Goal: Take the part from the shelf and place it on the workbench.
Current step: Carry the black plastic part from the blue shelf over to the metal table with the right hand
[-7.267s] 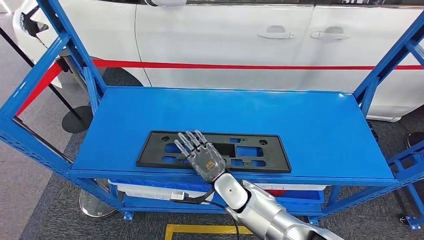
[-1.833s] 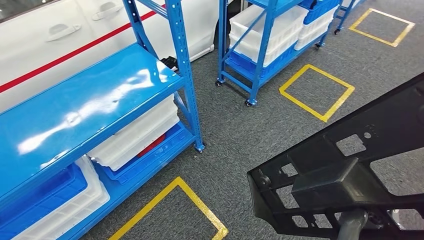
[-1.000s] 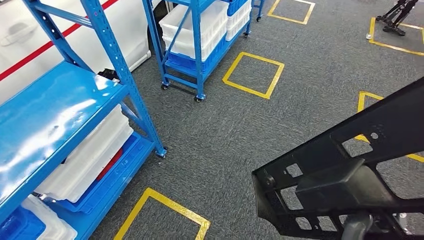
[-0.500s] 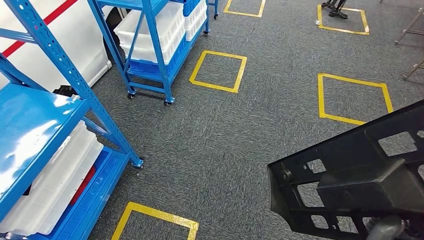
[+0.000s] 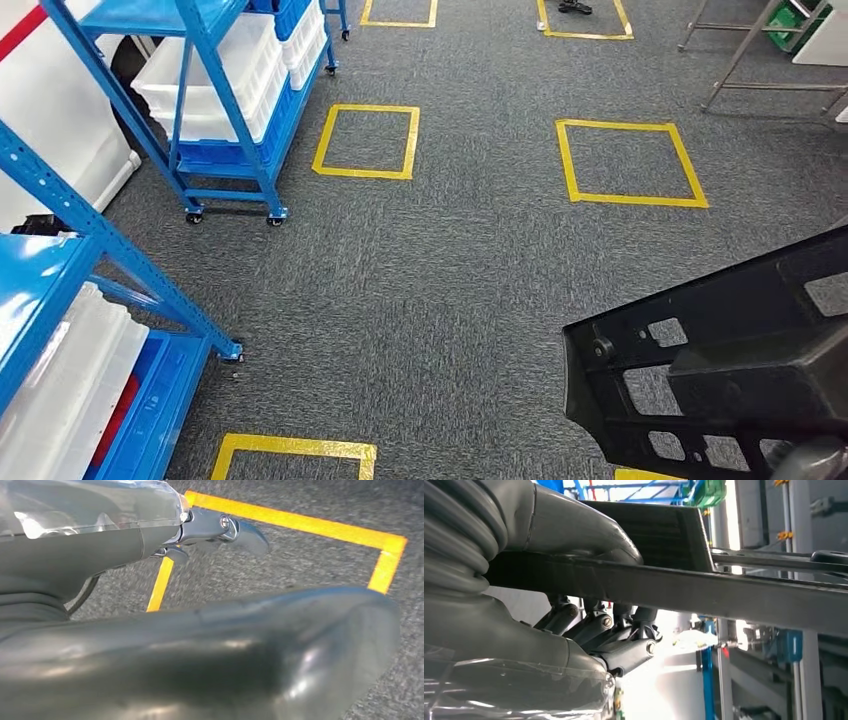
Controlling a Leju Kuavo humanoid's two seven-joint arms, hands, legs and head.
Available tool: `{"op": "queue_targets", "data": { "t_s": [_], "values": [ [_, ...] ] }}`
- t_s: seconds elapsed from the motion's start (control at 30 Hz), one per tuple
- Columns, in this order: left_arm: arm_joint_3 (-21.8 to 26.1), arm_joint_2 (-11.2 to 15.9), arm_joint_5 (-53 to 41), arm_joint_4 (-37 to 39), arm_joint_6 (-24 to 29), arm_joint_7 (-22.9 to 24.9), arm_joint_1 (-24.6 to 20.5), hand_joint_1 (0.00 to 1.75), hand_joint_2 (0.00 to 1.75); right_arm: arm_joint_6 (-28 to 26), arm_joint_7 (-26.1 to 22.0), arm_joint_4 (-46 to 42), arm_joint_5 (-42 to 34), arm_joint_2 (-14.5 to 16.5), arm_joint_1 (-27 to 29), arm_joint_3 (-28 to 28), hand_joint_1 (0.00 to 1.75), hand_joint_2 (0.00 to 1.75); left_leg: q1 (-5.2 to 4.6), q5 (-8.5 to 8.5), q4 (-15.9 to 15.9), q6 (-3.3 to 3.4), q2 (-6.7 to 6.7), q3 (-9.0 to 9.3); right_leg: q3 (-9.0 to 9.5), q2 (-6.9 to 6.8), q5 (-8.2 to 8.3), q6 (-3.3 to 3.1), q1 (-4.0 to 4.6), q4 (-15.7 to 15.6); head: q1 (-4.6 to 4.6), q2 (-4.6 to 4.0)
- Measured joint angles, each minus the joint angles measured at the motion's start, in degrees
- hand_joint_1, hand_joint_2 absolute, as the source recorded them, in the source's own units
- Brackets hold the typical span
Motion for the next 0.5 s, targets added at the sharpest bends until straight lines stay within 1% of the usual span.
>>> {"op": "queue_targets", "data": {
  "t_s": [0.03, 0.07, 0.1, 0.13, 0.17, 0.2, 0.23, 0.27, 0.3, 0.33, 0.37, 0.4, 0.43, 0.47, 0.5],
  "values": [
    [-0.04, 0.01, 0.04, 0.0, 0.02, 0.0, -0.04, 0.0, 0.0, 0.09, 0.04, 0.01, -0.13, 0.01, 0.04, -0.22, 1.75, 1.75, 0.06, -0.18, 0.08, -0.29, 0.17, 0.11, 0.01, 0.62, 0.08, -0.33, -0.12, -0.06, 0.01, 0.0],
    [-0.07, 0.01, 0.15, 0.0, 0.06, -0.19, -0.07, 0.0, 0.0, 0.24, 0.07, 0.03, -0.23, 0.01, 0.08, -0.48, 1.75, 1.75, 0.16, -0.7, 0.57, -0.58, -0.58, 0.13, 0.0, 1.2, 0.22, -0.66, -0.26, -0.22, 0.01, 0.0],
    [-0.09, 0.01, 0.25, -0.01, 0.11, -0.58, -0.11, 0.0, 0.0, 0.43, 0.08, 0.07, -0.29, 0.01, 0.11, -0.72, 1.75, 1.75, 0.28, -1.76, 1.86, -0.83, -1.89, -0.28, 0.0, 1.8, 0.43, -0.99, -0.4, -0.38, -0.02, 0.0],
    [-0.11, 0.01, 0.38, -0.01, 0.17, -1.06, -0.08, 0.0, 0.0, 0.63, 0.1, 0.11, -0.36, 0.02, 0.13, -0.96, 1.75, 1.75, 0.42, -3.51, 4.42, -1.05, -3.67, -1.39, -0.04, 2.33, 0.64, -1.28, -0.52, -0.51, -0.06, 0.0],
    [-0.11, 0.01, 0.56, -0.01, 0.15, -1.49, -0.03, 0.0, 0.0, 0.92, 0.11, 0.2, -0.45, 0.02, 0.15, -1.16, 1.75, 1.75, 0.52, -5.59, 8.06, -1.17, -5.31, -3.0, -0.21, 2.86, 0.74, -1.46, -0.46, -0.49, -0.09, 0.0],
    [-0.11, 0.01, 0.76, -0.01, 0.04, -1.65, 0.04, 0.0, 0.0, 1.28, 0.11, 0.29, -0.57, 0.02, 0.19, -1.29, 1.75, 1.75, 0.56, -7.48, 12.05, -1.23, -6.13, -4.84, -0.37, 3.5, 0.8, -1.57, -0.41, -0.42, -0.12, 0.0],
    [-0.08, -0.01, 1.09, -0.01, -0.18, -1.38, 0.11, 0.0, 0.0, 1.86, 0.1, 0.4, -0.73, 0.02, 0.29, -1.34, 1.75, 1.75, 0.59, -8.61, 15.39, -1.29, -6.46, -6.43, -0.51, 4.25, 0.83, -1.62, -0.37, -0.31, -0.12, 0.0],
    [-0.01, -0.01, 1.44, 0.0, -0.44, -0.93, 0.14, 0.0, 0.0, 2.52, 0.05, 0.52, -0.9, 0.02, 0.41, -1.38, 1.75, 1.75, 0.63, -8.58, 16.97, -1.3, -6.54, -7.27, -0.61, 5.06, 0.84, -1.63, -0.34, -0.17, -0.12, 0.0],
    [0.1, 0.03, 1.74, 0.0, -0.68, -0.45, 0.13, 0.0, 0.0, 3.11, -0.01, 0.62, -1.03, 0.02, 0.53, -1.43, 1.75, 1.75, 0.69, -7.35, 16.28, -1.27, -6.61, -7.11, -0.66, 5.92, 0.83, -1.61, -0.34, 0.01, -0.13, 0.0],
    [0.24, 0.13, 2.03, 0.0, -0.9, -0.02, 0.1, 0.0, 0.0, 3.6, -0.07, 0.71, -1.15, 0.02, 0.62, -1.5, 1.75, 1.75, 0.81, -5.22, 13.52, -1.21, -6.95, -6.02, -0.69, 6.82, 0.79, -1.56, -0.36, 0.21, -0.12, 0.0],
    [0.39, 0.25, 2.16, 0.0, -1.08, 0.19, 0.08, 0.0, 0.0, 3.8, -0.12, 0.76, -1.2, 0.02, 0.67, -1.57, 1.75, 1.75, 0.99, -2.94, 9.58, -1.14, -8.07, -4.45, -0.75, 7.66, 0.74, -1.44, -0.4, 0.4, -0.12, 0.0],
    [0.56, 0.37, 2.25, 0.0, -1.22, 0.32, 0.07, 0.0, 0.0, 3.89, -0.15, 0.81, -1.24, 0.02, 0.67, -1.62, 1.75, 1.75, 1.16, -1.31, 5.85, -1.08, -9.64, -2.99, -0.91, 8.47, 0.7, -1.21, -0.39, 0.68, -0.12, 0.0],
    [0.69, 0.46, 2.3, 0.0, -1.32, 0.38, 0.07, 0.0, 0.0, 3.93, -0.18, 0.84, -1.26, 0.02, 0.69, -1.65, 1.75, 1.75, 1.25, -0.38, 3.27, -0.97, -11.0, -2.02, -1.14, 9.23, 0.73, -0.87, -0.44, 0.86, -0.09, 0.0],
    [0.8, 0.51, 2.28, 0.0, -1.38, 0.43, 0.04, 0.0, 0.0, 3.94, -0.2, 0.87, -1.27, 0.02, 0.74, -1.67, 1.75, 1.75, 1.22, -0.18, 2.01, -0.81, -11.93, -1.63, -1.43, 9.95, 0.83, -0.45, -0.5, 0.94, -0.08, 0.0],
    [0.87, 0.54, 2.17, 0.0, -1.4, 0.45, -0.03, 0.0, 0.0, 3.98, -0.22, 0.9, -1.3, 0.02, 0.83, -1.68, 1.75, 1.75, 1.07, -0.28, 1.77, -0.55, -11.9, -1.56, -1.69, 10.7, 1.03, 0.03, -0.57, 0.92, -0.08, 0.0]
  ]
}}
